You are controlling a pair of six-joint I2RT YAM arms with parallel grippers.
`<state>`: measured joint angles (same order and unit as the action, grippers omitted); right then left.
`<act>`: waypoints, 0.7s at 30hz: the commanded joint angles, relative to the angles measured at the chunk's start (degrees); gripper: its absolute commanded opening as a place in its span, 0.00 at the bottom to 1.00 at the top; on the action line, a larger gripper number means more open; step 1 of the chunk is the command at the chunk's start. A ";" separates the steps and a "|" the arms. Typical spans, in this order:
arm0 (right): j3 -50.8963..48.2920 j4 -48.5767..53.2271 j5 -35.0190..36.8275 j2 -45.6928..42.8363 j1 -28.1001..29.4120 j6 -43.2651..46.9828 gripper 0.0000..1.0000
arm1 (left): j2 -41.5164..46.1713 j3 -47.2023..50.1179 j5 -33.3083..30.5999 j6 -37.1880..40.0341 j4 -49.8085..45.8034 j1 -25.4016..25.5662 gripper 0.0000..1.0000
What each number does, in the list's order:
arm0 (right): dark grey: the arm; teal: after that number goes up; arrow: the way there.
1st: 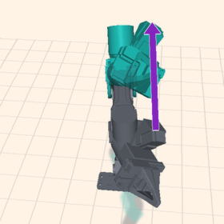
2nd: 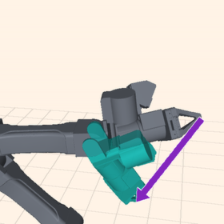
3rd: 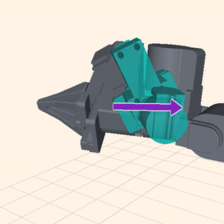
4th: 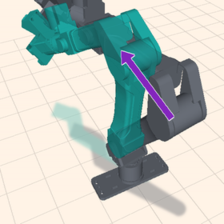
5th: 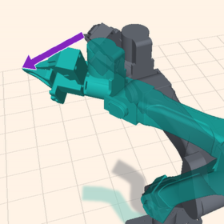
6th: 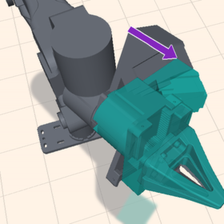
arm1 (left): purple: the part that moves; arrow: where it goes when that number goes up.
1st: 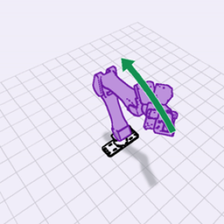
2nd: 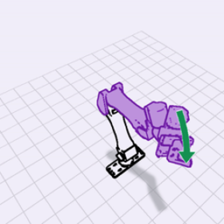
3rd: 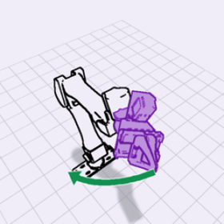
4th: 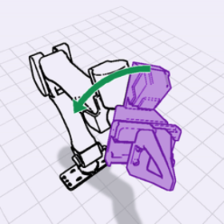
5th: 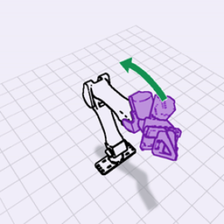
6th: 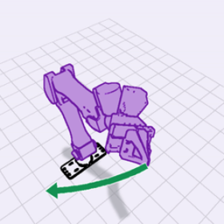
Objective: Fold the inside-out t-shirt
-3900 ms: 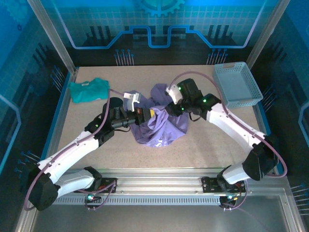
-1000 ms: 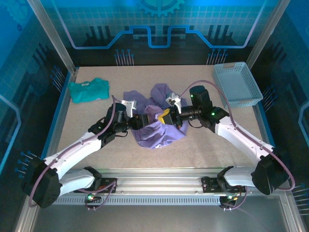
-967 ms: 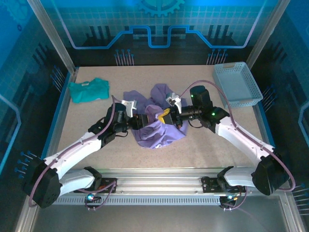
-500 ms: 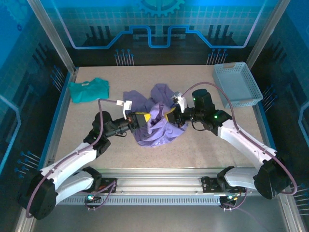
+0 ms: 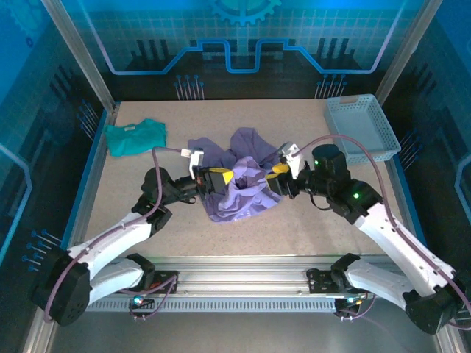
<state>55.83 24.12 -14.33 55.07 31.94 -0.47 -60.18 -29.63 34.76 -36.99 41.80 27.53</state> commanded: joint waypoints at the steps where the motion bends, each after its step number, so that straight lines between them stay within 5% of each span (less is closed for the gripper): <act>1: -1.33 -3.94 -5.39 0.47 2.23 1.88 0.41 | 3.36 -2.54 -1.34 5.55 -6.17 -0.34 0.00; 7: -0.48 -14.43 -19.35 10.04 6.68 -2.23 0.41 | 4.65 -2.72 -1.54 6.37 -7.69 -0.28 0.00; 15: -1.52 -22.44 -26.53 15.43 3.46 -6.25 0.43 | 4.72 -3.01 -0.71 6.49 -7.92 -0.30 0.00; 21: -1.44 -22.89 -24.84 16.91 1.48 -7.49 0.43 | 4.90 -2.72 -0.90 6.46 -7.80 -0.29 0.00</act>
<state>54.63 3.81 -38.06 71.31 35.11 -6.26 -56.51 -30.52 33.91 -32.42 33.23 27.53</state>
